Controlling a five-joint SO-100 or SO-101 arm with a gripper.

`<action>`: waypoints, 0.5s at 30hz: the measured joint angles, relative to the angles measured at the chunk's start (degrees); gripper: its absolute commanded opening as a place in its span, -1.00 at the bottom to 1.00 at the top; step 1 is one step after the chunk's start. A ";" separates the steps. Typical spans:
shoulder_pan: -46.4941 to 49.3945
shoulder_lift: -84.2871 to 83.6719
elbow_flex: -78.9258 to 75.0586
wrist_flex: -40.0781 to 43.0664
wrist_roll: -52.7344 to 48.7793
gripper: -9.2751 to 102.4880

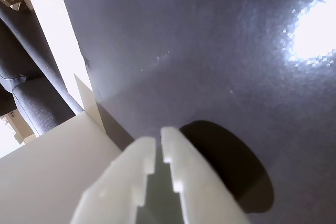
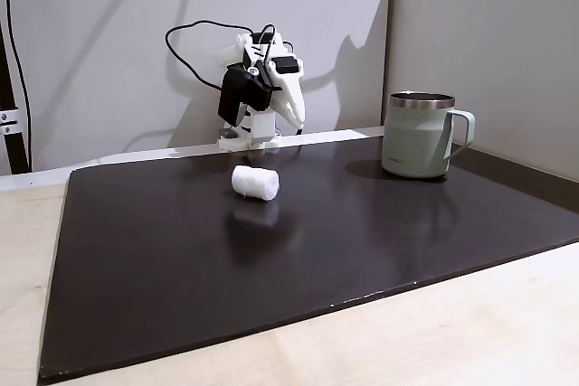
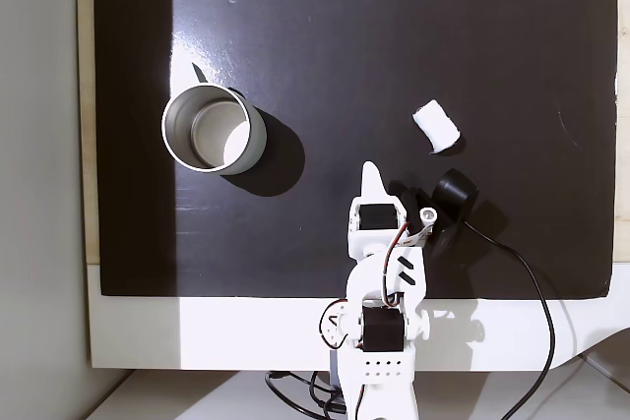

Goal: Grasp a gauze and put it in the cup.

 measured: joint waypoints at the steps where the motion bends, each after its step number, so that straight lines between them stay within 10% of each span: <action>1: 0.00 0.00 0.00 0.00 0.00 -0.84; 15: -3.16 0.00 0.00 0.00 -5.19 -0.84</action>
